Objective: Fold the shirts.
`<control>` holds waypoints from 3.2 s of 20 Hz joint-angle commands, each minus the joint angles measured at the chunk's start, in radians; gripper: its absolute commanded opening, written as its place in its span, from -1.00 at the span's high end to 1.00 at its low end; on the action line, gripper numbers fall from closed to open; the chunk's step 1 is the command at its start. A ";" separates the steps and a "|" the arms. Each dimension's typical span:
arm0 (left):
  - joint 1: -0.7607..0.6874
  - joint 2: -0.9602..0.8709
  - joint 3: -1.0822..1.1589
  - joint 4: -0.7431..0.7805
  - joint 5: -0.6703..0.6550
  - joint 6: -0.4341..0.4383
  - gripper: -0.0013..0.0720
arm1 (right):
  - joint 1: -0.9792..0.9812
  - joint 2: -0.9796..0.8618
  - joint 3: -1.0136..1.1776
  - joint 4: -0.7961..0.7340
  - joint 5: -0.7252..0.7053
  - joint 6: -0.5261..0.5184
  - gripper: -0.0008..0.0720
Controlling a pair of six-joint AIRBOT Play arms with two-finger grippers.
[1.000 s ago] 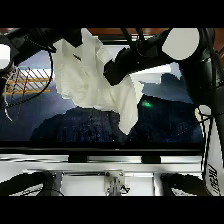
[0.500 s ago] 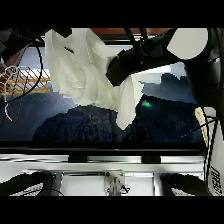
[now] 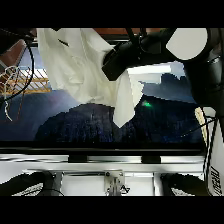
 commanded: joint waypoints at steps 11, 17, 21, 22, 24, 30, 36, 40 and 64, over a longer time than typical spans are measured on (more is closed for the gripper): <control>0.002 0.122 0.000 0.071 -0.035 0.002 -0.91 | -0.253 0.054 0.002 -0.264 -0.113 0.246 0.78; 0.002 0.170 0.000 0.071 -0.121 0.002 -0.89 | -0.662 0.230 0.002 -0.589 -0.066 0.446 0.78; 0.002 0.185 0.000 0.071 -0.220 -0.008 -0.89 | -0.985 0.302 0.002 -0.599 -0.047 0.448 0.78; 0.002 0.186 0.000 0.071 -0.238 -0.040 -0.89 | -1.052 0.310 0.002 -0.599 -0.047 0.449 0.78; 0.002 0.187 0.000 0.074 -0.280 -0.063 -0.89 | -1.176 0.315 0.002 -0.599 -0.048 0.463 0.78; 0.002 0.193 0.000 0.074 -0.409 -0.089 -0.89 | -1.392 0.301 0.002 -0.599 -0.119 0.542 0.78; 0.002 0.203 0.000 0.075 -0.521 -0.115 -0.89 | -1.497 0.254 0.002 -0.601 -0.149 0.557 0.78; 0.002 0.205 0.000 0.087 -0.546 -0.181 -0.89 | -1.547 0.224 0.002 -0.644 -0.160 0.570 0.78; 0.002 0.203 -0.001 0.224 -0.699 -0.418 -0.88 | -1.837 0.166 0.002 -0.633 -0.165 0.618 0.74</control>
